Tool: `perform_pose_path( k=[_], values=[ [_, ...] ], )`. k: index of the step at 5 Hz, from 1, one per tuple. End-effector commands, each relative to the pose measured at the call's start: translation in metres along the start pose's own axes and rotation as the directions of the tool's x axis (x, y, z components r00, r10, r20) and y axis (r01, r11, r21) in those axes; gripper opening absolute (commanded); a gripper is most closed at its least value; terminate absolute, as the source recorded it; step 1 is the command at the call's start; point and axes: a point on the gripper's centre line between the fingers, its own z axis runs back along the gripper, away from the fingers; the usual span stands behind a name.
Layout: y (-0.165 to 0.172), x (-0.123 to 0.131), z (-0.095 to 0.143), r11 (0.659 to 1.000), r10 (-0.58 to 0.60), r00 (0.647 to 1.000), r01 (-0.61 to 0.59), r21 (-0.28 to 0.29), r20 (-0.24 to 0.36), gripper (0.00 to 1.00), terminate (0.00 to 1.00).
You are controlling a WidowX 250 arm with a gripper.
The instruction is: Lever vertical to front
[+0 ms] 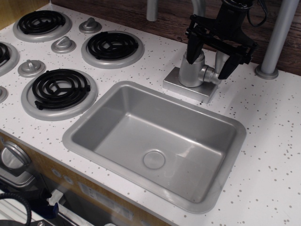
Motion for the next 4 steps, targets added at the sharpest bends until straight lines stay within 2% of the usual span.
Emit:
perform_pose_path(
  k=[1, 2, 3, 4],
  values=[
    [0.000, 0.000, 0.000, 1.000, 0.000, 1.000, 0.000, 0.000, 0.000, 1.00, 0.00],
    [0.001, 0.004, 0.008, 0.999, -0.001, 0.988, -0.006, 0.045, 0.156, 1.00, 0.00],
    [-0.001, 0.010, 0.014, 0.999, 0.000, 0.971, -0.008, 0.031, 0.241, 1.00, 0.00],
    [-0.003, 0.018, 0.024, 0.999, -0.022, 0.945, 0.009, 0.041, 0.326, 1.00, 0.00]
  ],
)
